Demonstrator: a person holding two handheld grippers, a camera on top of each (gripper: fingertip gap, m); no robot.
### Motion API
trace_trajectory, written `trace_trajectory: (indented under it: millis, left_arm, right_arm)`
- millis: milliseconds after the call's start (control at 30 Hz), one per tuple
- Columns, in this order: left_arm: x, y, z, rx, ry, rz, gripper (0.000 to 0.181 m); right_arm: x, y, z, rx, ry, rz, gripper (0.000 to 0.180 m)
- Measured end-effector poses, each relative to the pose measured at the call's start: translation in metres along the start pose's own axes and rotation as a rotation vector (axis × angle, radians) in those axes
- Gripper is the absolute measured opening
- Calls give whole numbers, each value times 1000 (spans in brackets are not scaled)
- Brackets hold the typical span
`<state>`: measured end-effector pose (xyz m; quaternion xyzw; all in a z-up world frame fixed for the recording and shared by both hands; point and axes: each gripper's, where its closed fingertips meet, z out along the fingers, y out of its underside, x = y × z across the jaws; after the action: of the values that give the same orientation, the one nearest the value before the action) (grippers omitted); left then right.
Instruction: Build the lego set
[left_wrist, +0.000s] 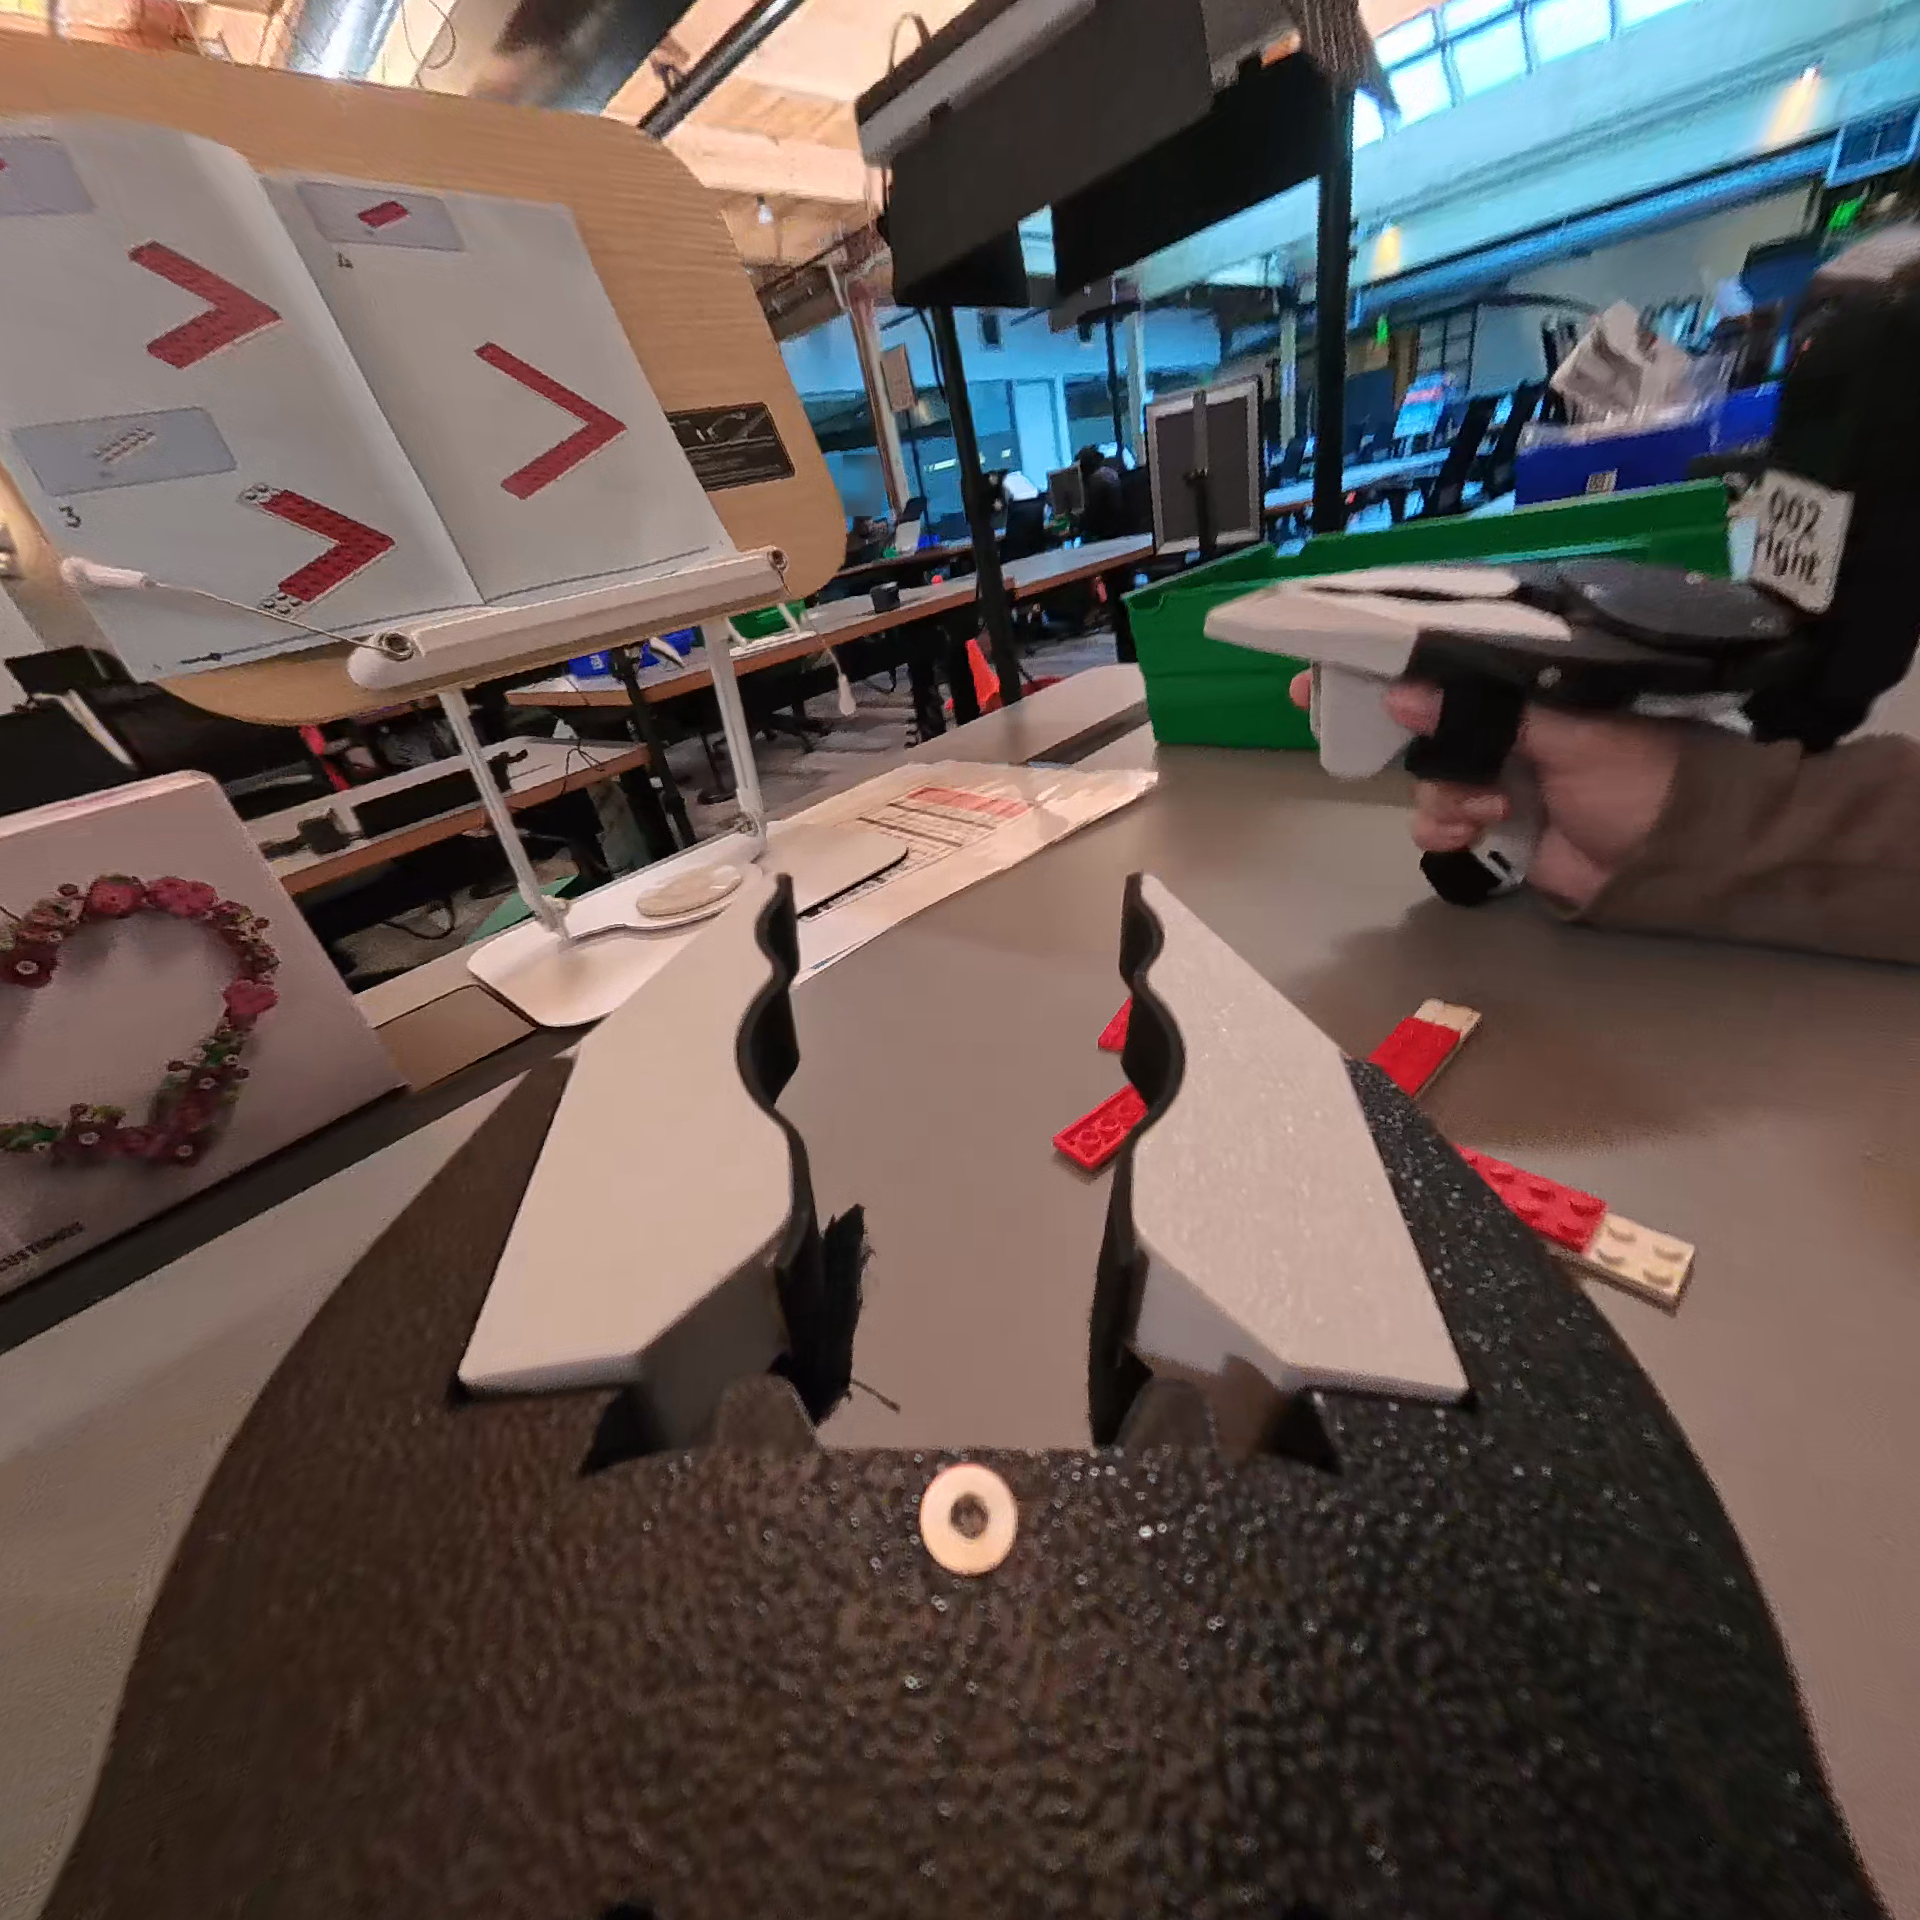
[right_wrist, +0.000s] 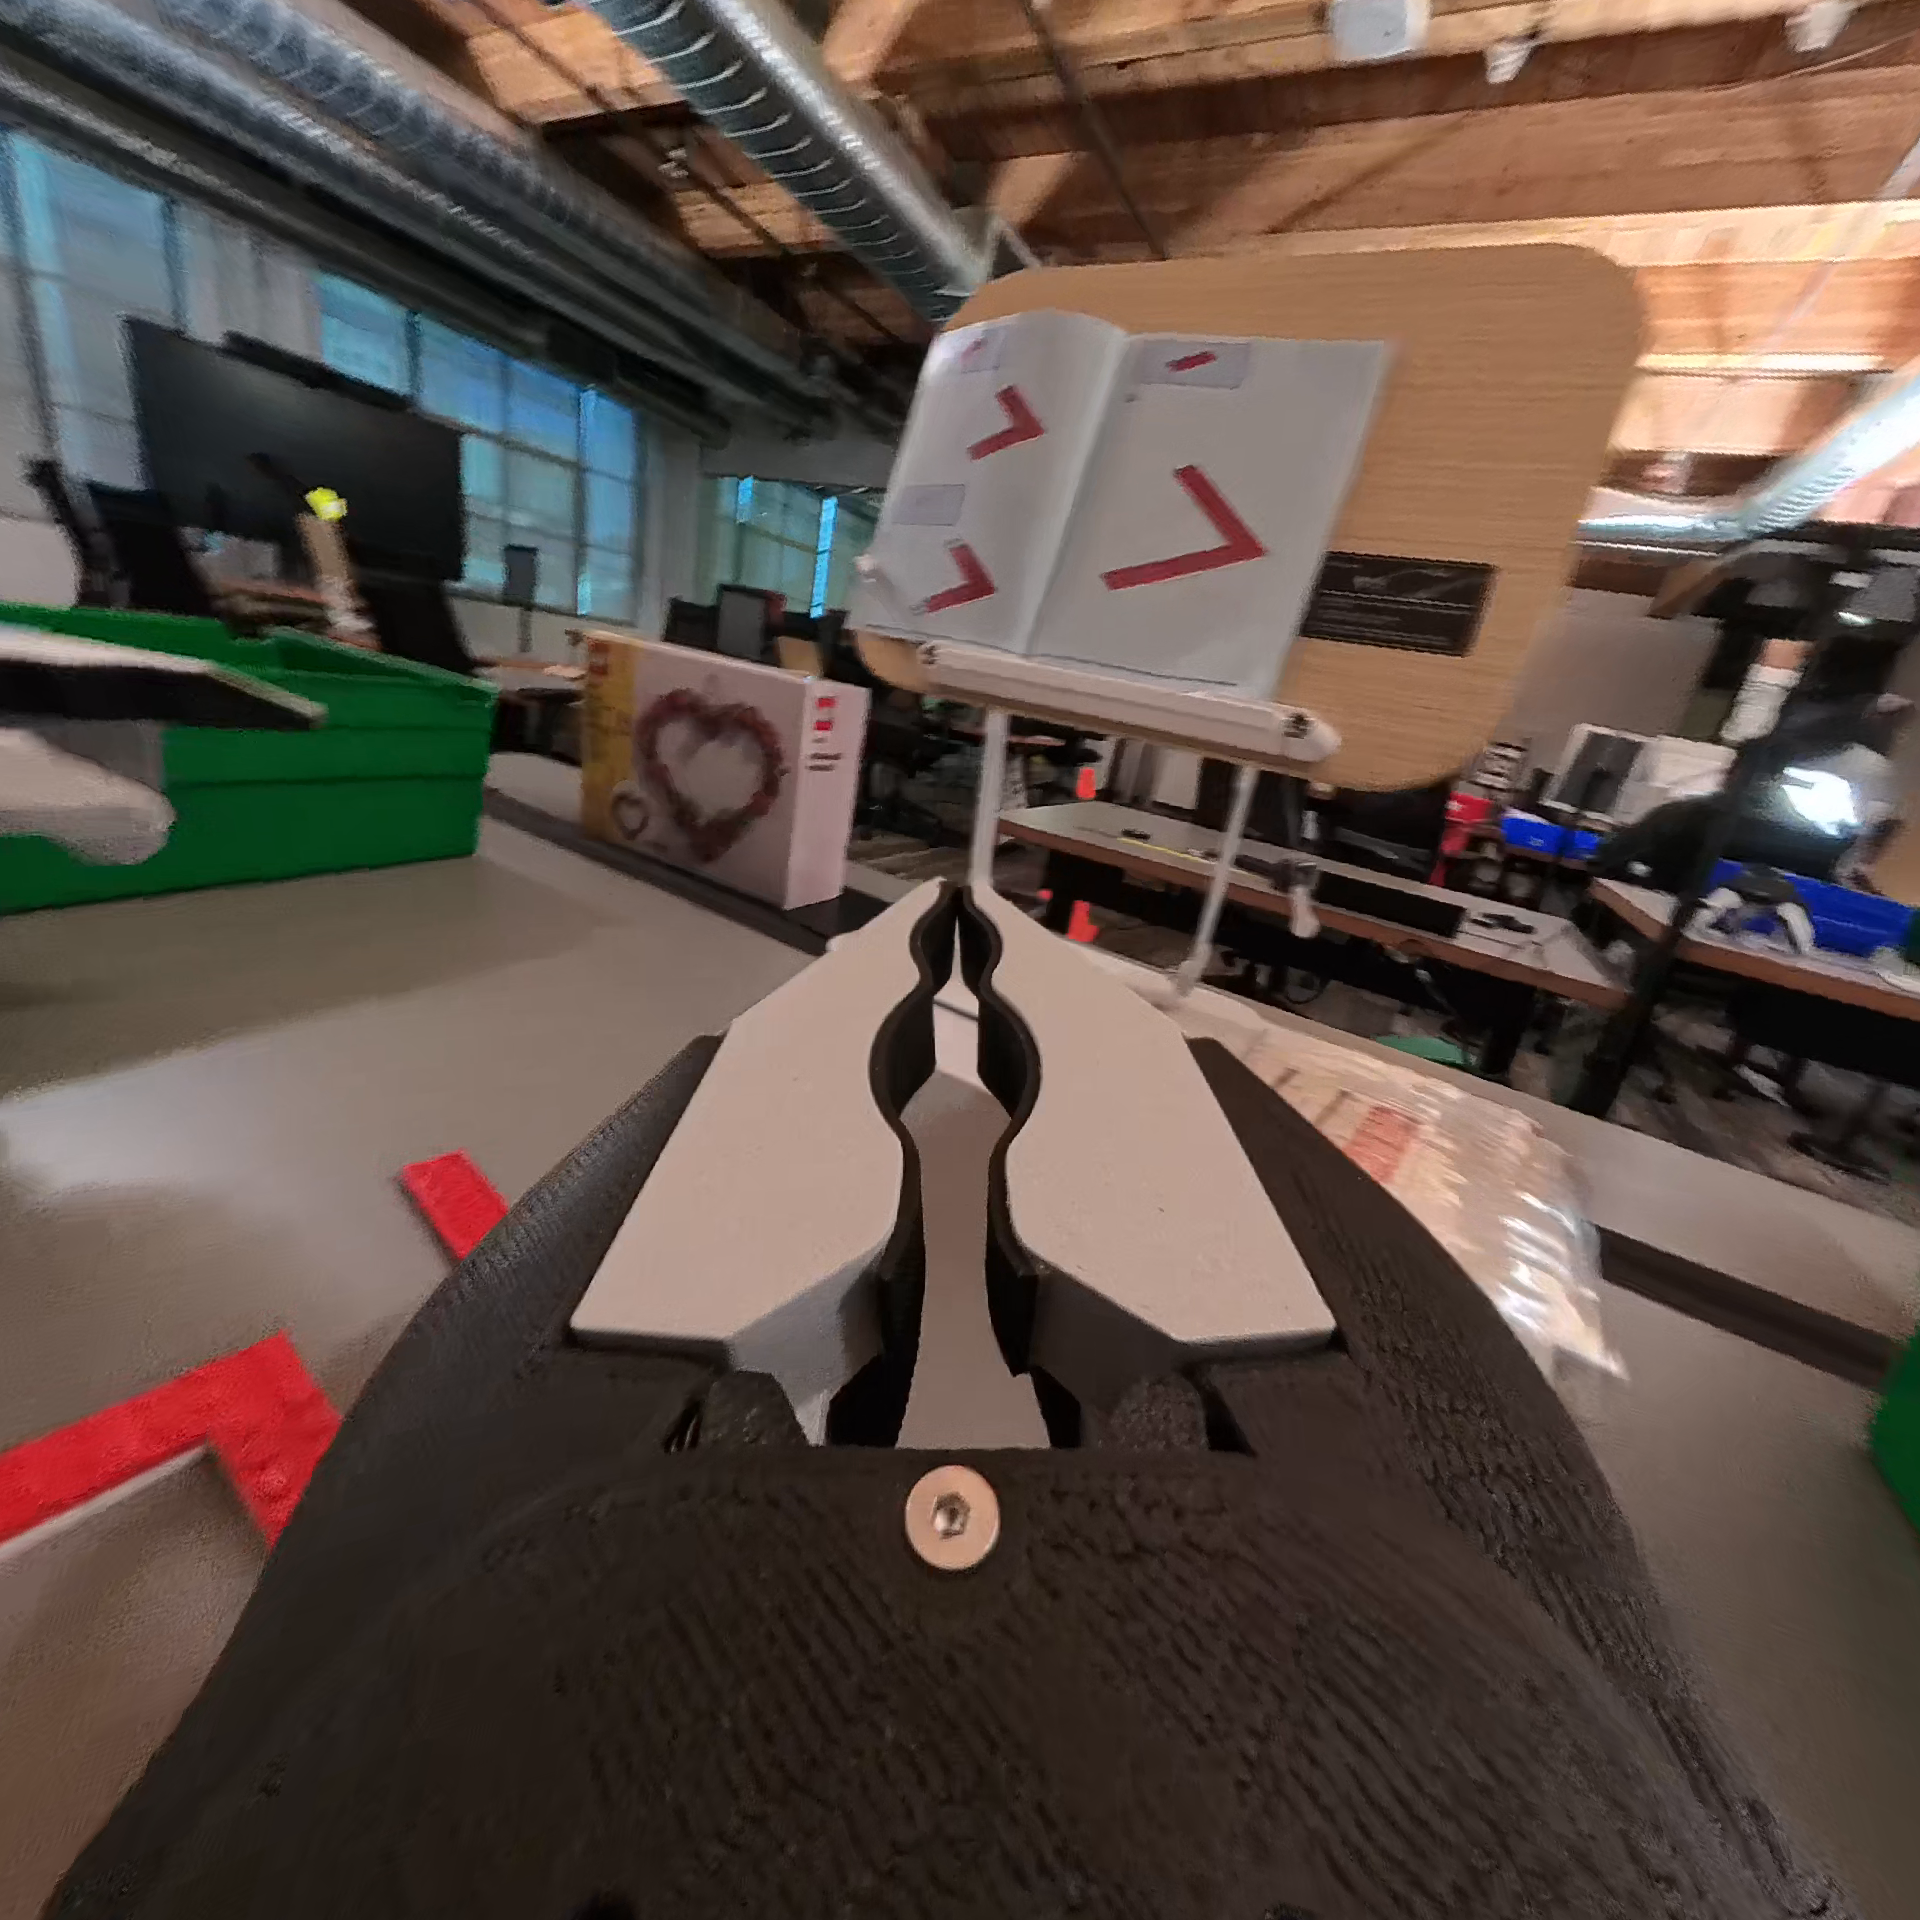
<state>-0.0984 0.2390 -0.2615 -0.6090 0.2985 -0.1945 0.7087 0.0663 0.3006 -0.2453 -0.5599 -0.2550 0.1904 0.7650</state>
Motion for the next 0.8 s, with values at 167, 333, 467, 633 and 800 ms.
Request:
trace_trajectory:
  millis: [167,333,467,633,800]
  left_arm:
    - [-9,-4,0,34,11,-95,61]
    - [-9,-6,0,36,27,-133,61]
    - [-7,-8,0,24,34,-113,60]
    - [-3,-10,2,26,60,-134,60]
    - [2,-7,5,12,82,-137,60]
  right_arm:
    - [-70,18,8,-203,-401,10,25]
    - [-118,72,-2,-626,-737,-11,29]
    - [-129,85,-1,-744,-793,51,29]
    - [-130,100,-4,-833,-795,-7,27]
    - [-133,107,-4,-845,-799,-16,24]
